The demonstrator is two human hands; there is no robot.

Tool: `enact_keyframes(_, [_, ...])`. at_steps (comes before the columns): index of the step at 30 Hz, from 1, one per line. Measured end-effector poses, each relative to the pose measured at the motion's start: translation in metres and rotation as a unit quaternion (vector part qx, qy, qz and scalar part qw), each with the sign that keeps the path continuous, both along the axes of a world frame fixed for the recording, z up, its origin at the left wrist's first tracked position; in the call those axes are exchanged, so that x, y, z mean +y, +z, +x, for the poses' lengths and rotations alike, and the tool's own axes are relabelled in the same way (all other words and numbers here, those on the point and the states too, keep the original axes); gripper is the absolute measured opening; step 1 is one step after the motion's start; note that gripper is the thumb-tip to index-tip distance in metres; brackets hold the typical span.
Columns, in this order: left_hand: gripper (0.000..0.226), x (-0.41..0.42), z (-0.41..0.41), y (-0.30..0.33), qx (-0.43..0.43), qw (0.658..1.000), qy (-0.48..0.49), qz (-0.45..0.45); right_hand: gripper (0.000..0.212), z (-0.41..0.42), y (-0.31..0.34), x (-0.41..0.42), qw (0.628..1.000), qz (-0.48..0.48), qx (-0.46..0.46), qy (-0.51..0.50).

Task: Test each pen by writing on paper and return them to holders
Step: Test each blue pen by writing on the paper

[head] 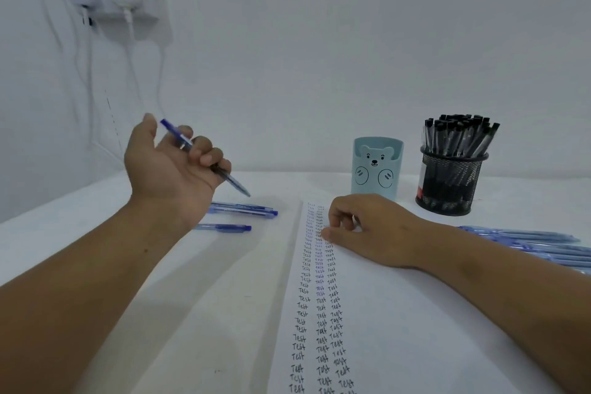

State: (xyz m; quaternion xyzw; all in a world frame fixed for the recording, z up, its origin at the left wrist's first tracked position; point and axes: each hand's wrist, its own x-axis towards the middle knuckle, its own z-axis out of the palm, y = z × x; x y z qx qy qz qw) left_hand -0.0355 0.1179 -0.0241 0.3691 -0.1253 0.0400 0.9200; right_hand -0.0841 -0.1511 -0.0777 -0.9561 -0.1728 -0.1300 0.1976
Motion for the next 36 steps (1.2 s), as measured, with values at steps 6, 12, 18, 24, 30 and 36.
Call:
enact_keyframes(6, [0.016, -0.002, -0.002, -0.005, 0.065, 0.993, -0.030, -0.092, 0.022, -0.001, 0.001, 0.001, 1.000, 0.008, 0.001, -0.003])
enact_keyframes(12, [0.010, -0.014, -0.009, -0.012, 0.063, 0.990, -0.078, -0.095, 0.017, -0.003, 0.004, 0.005, 0.996, 0.063, -0.054, -0.028])
enact_keyframes(18, [0.029, -0.043, -0.024, -0.020, 0.081, 0.983, -0.143, -0.084, 0.051, -0.005, 0.015, 0.028, 0.977, -0.014, -0.214, 0.008])
enact_keyframes(24, [0.026, -0.055, -0.033, -0.020, 0.026, 0.990, -0.136, 0.034, 0.026, 0.003, 0.014, 0.029, 0.980, -0.049, -0.195, -0.006])
enact_keyframes(30, [0.004, -0.046, -0.020, -0.039, -0.176, 0.791, 0.034, 0.585, 0.012, 0.005, 0.011, 0.017, 0.960, 0.266, 0.005, -0.093])
enact_keyframes(36, [0.019, -0.042, -0.015, -0.049, -0.282, 0.629, -0.031, 0.724, 0.007, 0.015, 0.012, 0.011, 0.899, 0.416, 0.102, -0.088])
